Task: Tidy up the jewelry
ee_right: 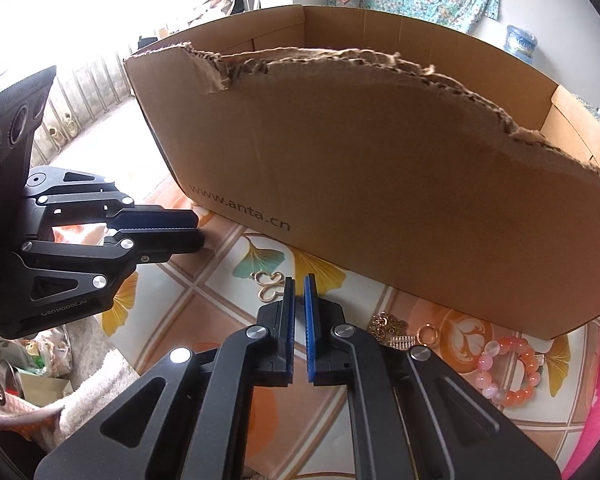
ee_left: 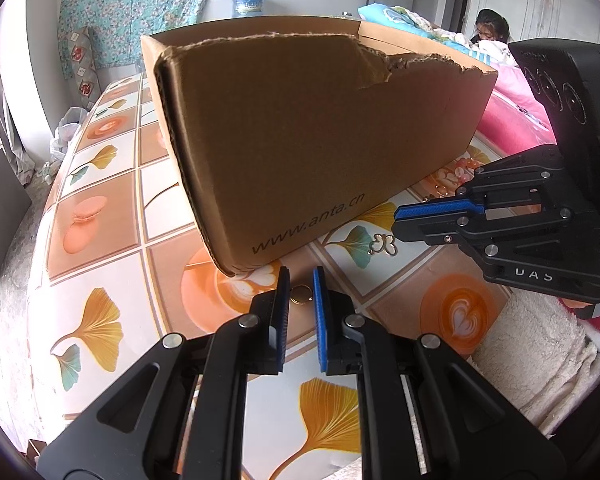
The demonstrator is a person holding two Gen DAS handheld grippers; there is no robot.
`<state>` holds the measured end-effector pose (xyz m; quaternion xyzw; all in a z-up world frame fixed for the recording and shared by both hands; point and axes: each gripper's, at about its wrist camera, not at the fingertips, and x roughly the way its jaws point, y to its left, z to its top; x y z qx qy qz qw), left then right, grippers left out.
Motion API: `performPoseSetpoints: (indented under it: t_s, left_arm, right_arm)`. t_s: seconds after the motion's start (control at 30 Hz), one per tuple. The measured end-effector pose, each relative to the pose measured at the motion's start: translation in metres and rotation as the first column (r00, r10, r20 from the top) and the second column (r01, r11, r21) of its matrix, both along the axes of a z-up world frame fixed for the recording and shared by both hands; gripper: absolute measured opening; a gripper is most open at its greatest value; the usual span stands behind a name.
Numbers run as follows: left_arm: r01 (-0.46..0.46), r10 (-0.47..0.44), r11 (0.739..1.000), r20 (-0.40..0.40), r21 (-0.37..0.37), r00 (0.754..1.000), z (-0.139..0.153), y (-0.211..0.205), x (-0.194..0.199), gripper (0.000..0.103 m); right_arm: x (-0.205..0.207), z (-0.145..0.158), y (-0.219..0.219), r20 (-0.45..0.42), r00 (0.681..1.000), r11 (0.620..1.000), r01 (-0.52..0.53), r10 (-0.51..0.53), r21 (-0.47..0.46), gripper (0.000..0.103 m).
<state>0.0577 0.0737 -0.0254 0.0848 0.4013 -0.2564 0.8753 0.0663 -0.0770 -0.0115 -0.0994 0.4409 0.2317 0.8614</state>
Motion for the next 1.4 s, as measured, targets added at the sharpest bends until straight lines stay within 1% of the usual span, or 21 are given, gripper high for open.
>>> performPoseSetpoints:
  t_s: [0.13,0.23,0.3,0.4,0.5,0.63,0.7,0.8,0.9,1.07,1.13,1.23,1.27,1.33,1.4]
  left_arm:
    - [0.000,0.000,1.000,0.001,0.001,1.000,0.000,0.000,0.000,0.011]
    - [0.001,-0.001,1.000,0.001,0.000,1.000,0.000,0.000,0.000,0.011]
    - [0.001,-0.001,1.000,0.000,0.001,1.000,0.000,0.000,0.000,0.011]
    - [0.003,-0.003,1.000,0.001,0.002,1.000,0.000,0.000,0.000,0.011]
    - [0.002,-0.002,1.000,0.001,0.001,1.000,0.000,0.000,0.000,0.011]
    - [0.002,-0.002,1.000,0.001,0.002,1.000,0.000,-0.001,0.000,0.011]
    - [0.002,-0.002,1.000,0.002,0.002,1.000,0.001,-0.001,0.000,0.011]
    - [0.001,-0.001,1.000,0.003,0.000,1.000,0.001,0.000,0.000,0.011]
    - [0.003,-0.003,1.000,0.004,0.002,1.000,0.001,0.000,0.000,0.011]
    - [0.004,-0.004,1.000,0.005,0.003,1.000,0.001,-0.001,0.001,0.011]
    - [0.004,-0.004,1.000,0.006,0.004,1.000,0.001,-0.001,0.001,0.011]
    - [0.008,-0.008,1.000,0.007,0.006,1.000,0.001,-0.001,0.001,0.011]
    - [0.009,-0.009,1.000,0.007,0.007,1.000,0.001,-0.001,0.000,0.011]
    - [0.010,-0.010,1.000,0.008,0.008,1.000,0.001,-0.001,0.000,0.011]
    - [0.009,-0.009,1.000,0.008,0.007,1.000,0.001,-0.001,0.000,0.011]
  right_arm:
    - [0.002,0.001,0.005,-0.018,0.999,1.000,-0.026,0.026,0.016,0.005]
    - [0.001,0.001,0.006,-0.043,0.998,0.998,-0.050,0.052,0.048,0.005]
    - [0.001,0.003,0.006,-0.028,0.998,0.998,-0.051,0.052,0.037,0.005]
    - [0.004,0.006,0.003,-0.003,1.000,1.000,-0.016,0.016,0.015,0.005]
    - [0.012,0.002,0.002,-0.013,1.000,1.000,-0.006,0.006,0.002,0.005]
    - [0.005,0.002,0.008,-0.054,0.996,0.997,-0.064,0.066,0.040,0.005]
    - [0.000,0.003,0.011,-0.058,0.995,0.996,-0.081,0.084,0.046,0.005]
    - [0.004,0.007,0.004,-0.030,0.998,0.998,-0.048,0.049,0.036,0.005]
    - [0.011,0.006,0.006,-0.029,0.999,0.999,-0.034,0.034,0.022,0.005]
    - [0.003,0.003,0.018,-0.056,0.991,0.992,-0.121,0.123,0.038,0.005]
    - [0.004,0.004,0.018,-0.048,0.988,0.989,-0.146,0.148,0.035,0.005]
    - [0.013,0.008,0.012,-0.040,0.982,0.982,-0.186,0.186,0.025,0.008]
    - [0.013,0.004,0.012,-0.031,0.979,0.980,-0.201,0.201,0.012,0.015]
    - [0.014,0.003,0.012,-0.005,0.976,0.975,-0.219,0.219,-0.025,0.023]
    - [0.019,0.002,0.013,-0.011,0.973,0.972,-0.232,0.231,-0.029,0.023]
